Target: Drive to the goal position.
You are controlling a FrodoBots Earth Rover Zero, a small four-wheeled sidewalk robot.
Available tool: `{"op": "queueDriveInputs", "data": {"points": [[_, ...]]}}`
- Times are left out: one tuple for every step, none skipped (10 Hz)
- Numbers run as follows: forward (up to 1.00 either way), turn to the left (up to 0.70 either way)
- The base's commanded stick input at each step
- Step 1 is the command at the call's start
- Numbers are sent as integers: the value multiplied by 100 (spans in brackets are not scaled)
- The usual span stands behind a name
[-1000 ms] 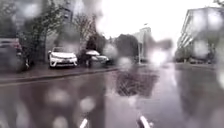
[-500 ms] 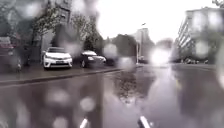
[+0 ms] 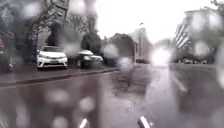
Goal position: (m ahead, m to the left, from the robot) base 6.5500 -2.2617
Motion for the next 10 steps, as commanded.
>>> {"op": "queueDriveInputs", "data": {"points": [[70,-6],[70,0],[70,0],[70,0],[70,0],[70,0],[70,0],[70,-9],[70,-14],[70,-14]]}}
